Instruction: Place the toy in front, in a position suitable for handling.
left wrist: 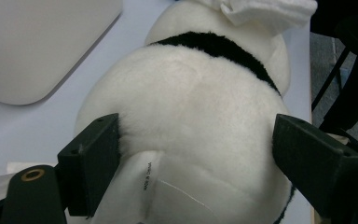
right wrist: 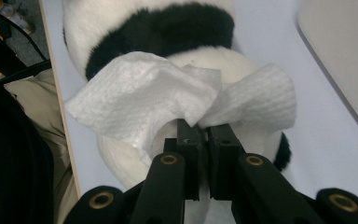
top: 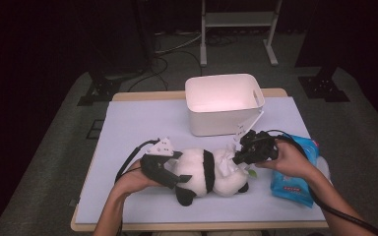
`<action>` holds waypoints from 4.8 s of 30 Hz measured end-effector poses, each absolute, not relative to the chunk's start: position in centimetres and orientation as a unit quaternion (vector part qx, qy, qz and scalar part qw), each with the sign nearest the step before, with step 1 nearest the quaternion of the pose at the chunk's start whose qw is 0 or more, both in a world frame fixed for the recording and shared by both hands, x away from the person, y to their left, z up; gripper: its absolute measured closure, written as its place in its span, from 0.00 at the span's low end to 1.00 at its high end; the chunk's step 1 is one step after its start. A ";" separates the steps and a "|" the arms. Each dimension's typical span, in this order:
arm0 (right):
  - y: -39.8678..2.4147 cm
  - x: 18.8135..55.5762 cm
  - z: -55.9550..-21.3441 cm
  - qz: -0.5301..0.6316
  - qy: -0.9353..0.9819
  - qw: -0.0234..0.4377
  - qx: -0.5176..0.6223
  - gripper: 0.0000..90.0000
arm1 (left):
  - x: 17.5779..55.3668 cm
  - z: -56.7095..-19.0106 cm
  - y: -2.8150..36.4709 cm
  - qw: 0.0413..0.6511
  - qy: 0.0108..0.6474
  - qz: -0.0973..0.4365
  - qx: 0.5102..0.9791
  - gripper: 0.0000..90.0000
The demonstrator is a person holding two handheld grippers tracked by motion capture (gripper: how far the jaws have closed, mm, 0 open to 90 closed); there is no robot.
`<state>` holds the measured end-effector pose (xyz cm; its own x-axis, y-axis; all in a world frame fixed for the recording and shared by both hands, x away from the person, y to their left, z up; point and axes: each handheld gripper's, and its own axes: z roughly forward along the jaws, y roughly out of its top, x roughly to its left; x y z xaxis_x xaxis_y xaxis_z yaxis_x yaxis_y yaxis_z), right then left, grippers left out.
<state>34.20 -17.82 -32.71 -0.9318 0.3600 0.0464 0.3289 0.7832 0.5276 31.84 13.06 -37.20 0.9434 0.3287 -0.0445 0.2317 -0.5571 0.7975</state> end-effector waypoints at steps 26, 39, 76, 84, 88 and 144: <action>-22.0 35.8 -34.9 0.256 0.933 0.016 0.254 0.94 | 31.8 -37.2 13.0 0.437 0.161 0.054 0.883 0.18; -17.5 37.3 -32.7 0.248 0.945 0.026 0.213 0.94 | 31.7 -37.1 12.9 0.434 0.157 0.058 0.885 0.17; -10.4 37.9 -31.4 0.253 0.957 0.020 0.143 0.94 | 31.7 -37.2 12.9 0.436 0.154 0.057 0.885 0.17; -13.9 37.3 -30.8 0.266 0.949 0.031 0.169 0.94 | 31.7 -37.2 12.9 0.435 0.153 0.057 0.885 0.17; -16.4 37.0 -30.7 0.270 0.943 0.037 0.191 0.94 | 31.7 -37.3 12.9 0.436 0.154 0.056 0.885 0.17; -13.4 36.5 -32.9 0.275 0.948 0.021 0.162 0.93 | 31.3 -36.7 12.7 0.439 0.145 0.050 0.885 0.16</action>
